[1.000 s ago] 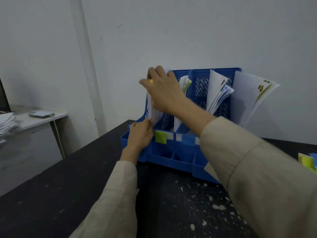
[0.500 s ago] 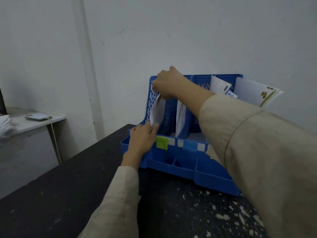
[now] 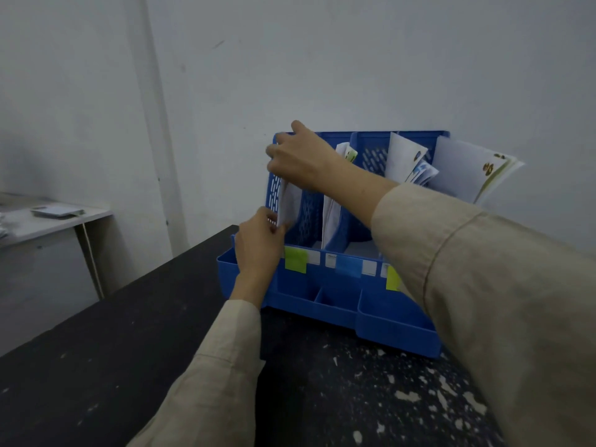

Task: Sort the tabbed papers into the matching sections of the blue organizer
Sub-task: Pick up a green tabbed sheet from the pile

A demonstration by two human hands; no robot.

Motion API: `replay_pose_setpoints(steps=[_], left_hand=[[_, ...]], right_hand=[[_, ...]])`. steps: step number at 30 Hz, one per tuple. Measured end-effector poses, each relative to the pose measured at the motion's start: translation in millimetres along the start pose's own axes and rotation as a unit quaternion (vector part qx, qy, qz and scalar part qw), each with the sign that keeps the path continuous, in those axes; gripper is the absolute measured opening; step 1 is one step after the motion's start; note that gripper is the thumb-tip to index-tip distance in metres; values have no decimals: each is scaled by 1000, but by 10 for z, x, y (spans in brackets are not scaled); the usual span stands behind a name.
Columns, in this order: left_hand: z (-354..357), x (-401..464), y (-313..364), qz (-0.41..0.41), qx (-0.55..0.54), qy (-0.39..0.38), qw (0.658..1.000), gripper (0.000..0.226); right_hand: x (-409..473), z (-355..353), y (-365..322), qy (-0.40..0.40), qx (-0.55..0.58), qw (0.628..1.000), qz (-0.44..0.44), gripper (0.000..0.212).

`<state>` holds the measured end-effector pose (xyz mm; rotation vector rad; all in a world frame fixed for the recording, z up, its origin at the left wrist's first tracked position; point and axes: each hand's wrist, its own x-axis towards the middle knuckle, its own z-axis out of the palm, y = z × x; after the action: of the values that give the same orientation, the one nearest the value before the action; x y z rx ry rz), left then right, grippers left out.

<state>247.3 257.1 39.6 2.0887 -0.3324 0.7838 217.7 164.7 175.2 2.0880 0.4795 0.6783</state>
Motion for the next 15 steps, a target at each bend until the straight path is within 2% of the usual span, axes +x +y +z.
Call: replay_pose_setpoints(steps=[1,3,6,10,13,15], left_hand=[[-14,-3,0,1,14,2,1000,13],[-32,3,-8,5,47,-1,999,31],[-27,-4,6,22,71,-15,997,51],[6,-8,-4,33,70,-24,997,51],[7,5,-35,42,80,-32,995,48],[-12,-6,-28,38,70,-19,997,46]], right_hand=[[-8,-11,-20,12,-2,1000,-17,26],[-31,-55,-46,5,-13,999,-41,34],[-76,-111,-53,-15,-11,998,-58,31],[-83,-58,-52,-12,-27,999,-44,38],[-94,52,-64,2,-7,1000,-17,26],[-182,37,-68,19,12,1000,-7,25]])
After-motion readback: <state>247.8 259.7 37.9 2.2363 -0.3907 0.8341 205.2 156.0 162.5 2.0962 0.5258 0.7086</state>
